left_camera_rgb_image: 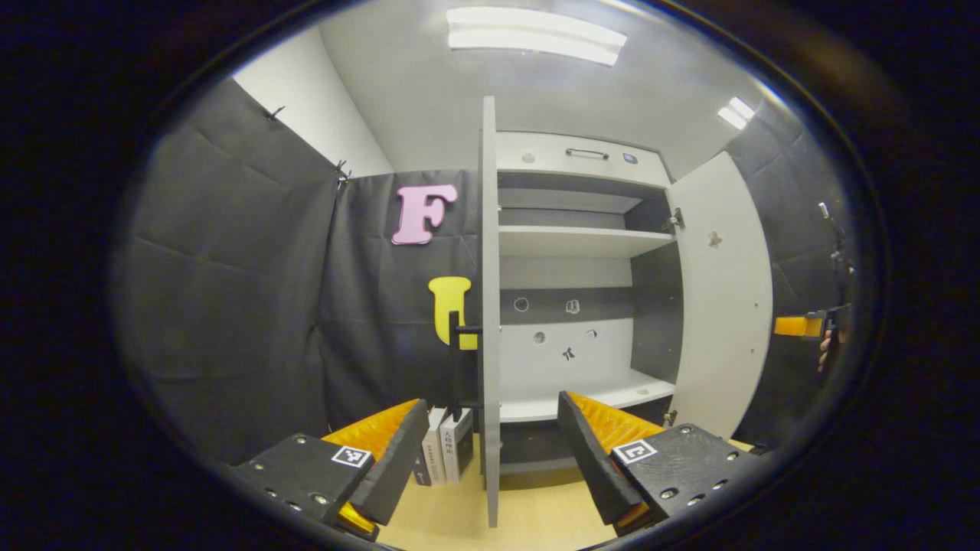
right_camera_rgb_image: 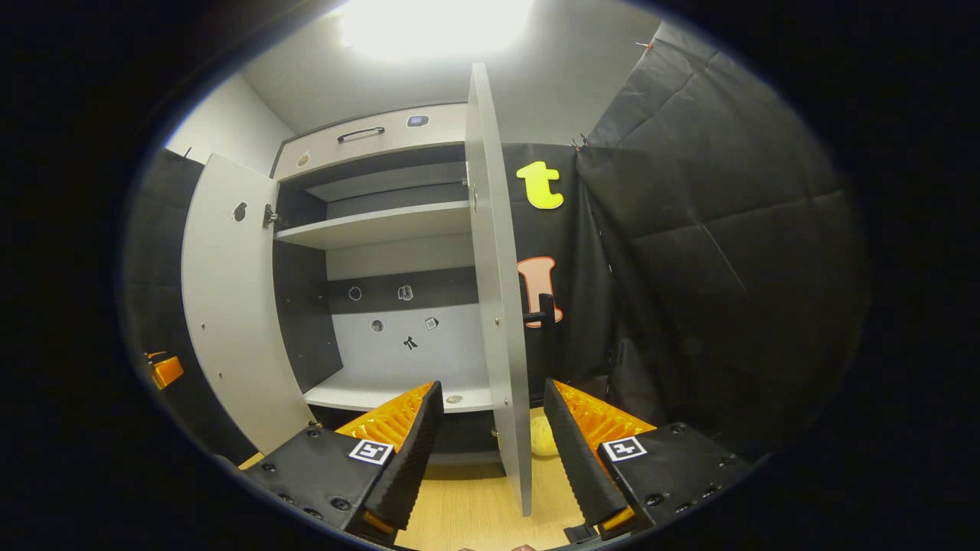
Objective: Open the right door of the double-door shoe cabinet with the right hand, and open the left door with the left hand.
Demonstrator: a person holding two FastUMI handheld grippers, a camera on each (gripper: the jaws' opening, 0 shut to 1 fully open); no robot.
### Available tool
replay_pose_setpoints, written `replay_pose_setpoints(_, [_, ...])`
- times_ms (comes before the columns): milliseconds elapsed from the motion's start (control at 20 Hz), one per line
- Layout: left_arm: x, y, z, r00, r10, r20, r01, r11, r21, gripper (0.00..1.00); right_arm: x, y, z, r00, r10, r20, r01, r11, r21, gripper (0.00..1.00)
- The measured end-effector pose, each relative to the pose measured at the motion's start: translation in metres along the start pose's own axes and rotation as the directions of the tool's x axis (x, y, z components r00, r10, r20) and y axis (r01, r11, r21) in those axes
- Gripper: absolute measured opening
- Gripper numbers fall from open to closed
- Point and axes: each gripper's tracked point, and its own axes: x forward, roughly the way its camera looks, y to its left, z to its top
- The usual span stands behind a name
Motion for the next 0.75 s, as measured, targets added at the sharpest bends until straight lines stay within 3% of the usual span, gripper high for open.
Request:
replay_pose_setpoints(400, [0.005,-0.003,-0.008,1.000,-0.023,-0.015,0.023,1.000,-0.020,1.00,0.005,-0.003,-0.001,1.000,-0.027,0.002,0.027,0.999,0.038,0.77])
replay_pose_setpoints(450, [0.006,-0.004,-0.011,1.000,-0.025,-0.019,0.024,1.000,-0.014,1.00,0.006,-0.002,-0.002,1.000,-0.029,0.005,0.029,0.999,0.044,0.84])
replay_pose_setpoints(500, [0.006,-0.004,-0.013,0.999,-0.026,-0.023,0.026,1.000,-0.007,1.00,0.009,-0.003,-0.001,0.999,-0.034,0.006,0.033,0.998,0.044,0.84])
replay_pose_setpoints(750, [0.008,-0.011,-0.028,0.998,-0.031,-0.052,0.030,0.999,-0.014,1.00,0.012,-0.010,-0.005,0.998,-0.052,0.021,0.053,0.999,-0.010,0.84])
